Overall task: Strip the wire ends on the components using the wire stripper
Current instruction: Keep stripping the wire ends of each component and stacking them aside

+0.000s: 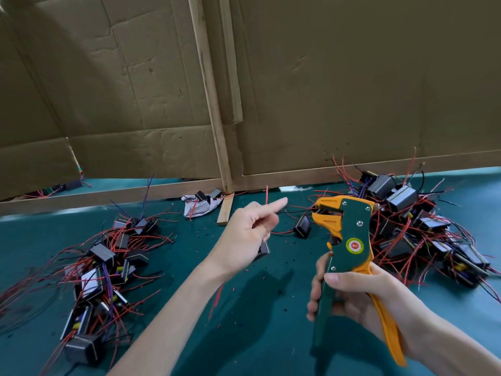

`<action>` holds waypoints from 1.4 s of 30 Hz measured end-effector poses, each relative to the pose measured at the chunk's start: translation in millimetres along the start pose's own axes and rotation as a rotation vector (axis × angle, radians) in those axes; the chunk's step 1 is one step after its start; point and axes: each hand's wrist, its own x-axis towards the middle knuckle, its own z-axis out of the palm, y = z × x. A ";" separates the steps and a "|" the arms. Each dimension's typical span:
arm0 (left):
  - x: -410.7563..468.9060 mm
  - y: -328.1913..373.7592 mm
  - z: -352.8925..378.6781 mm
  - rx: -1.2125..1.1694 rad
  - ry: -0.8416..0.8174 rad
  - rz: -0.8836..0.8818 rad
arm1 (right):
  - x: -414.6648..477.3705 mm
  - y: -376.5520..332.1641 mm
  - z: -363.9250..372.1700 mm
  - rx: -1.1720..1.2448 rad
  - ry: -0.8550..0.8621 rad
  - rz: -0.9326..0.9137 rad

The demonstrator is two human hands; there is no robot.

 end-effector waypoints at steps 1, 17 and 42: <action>-0.4 2.0 0.0 -0.040 0.025 0.034 | -0.1 -0.3 1.0 -0.006 -0.004 0.006; -1.8 17.9 -0.2 -0.182 0.049 0.104 | -4.9 -5.2 5.7 -0.020 -0.063 0.034; -3.3 14.3 -6.7 -0.056 -0.096 -0.030 | -7.0 9.9 10.9 0.010 -0.076 0.034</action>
